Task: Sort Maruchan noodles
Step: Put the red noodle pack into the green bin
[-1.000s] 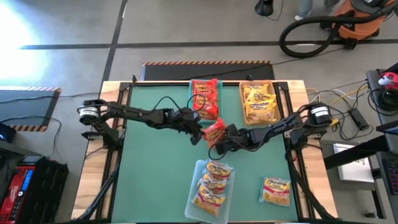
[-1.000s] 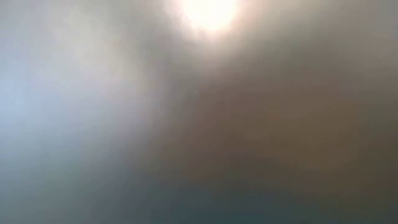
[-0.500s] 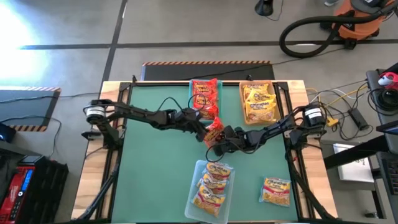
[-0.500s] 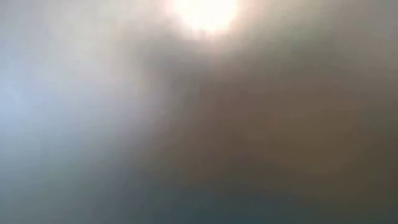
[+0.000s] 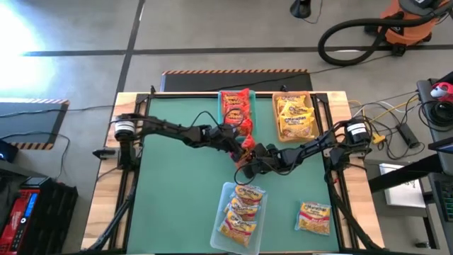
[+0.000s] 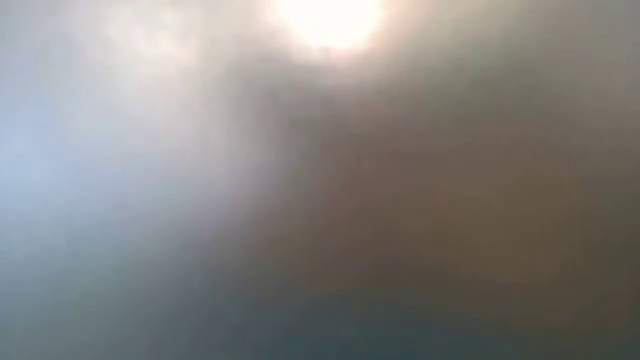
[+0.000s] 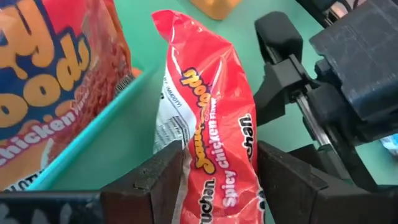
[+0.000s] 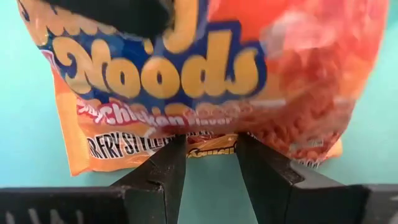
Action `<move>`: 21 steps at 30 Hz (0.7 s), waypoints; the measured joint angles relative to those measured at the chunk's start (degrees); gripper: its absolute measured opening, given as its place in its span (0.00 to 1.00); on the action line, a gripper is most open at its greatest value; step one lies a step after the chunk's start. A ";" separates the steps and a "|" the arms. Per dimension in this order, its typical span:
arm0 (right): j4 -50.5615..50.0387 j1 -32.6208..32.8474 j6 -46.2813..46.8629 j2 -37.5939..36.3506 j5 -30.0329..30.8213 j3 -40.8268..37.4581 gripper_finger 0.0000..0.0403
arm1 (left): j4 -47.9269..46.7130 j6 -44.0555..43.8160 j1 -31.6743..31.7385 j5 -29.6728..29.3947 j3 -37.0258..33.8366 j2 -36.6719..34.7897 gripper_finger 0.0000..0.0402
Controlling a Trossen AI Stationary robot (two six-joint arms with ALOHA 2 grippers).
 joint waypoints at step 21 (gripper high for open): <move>-16.73 0.10 -4.96 -13.40 -8.62 -0.28 0.34 | -21.90 8.49 0.55 10.75 9.25 0.64 0.19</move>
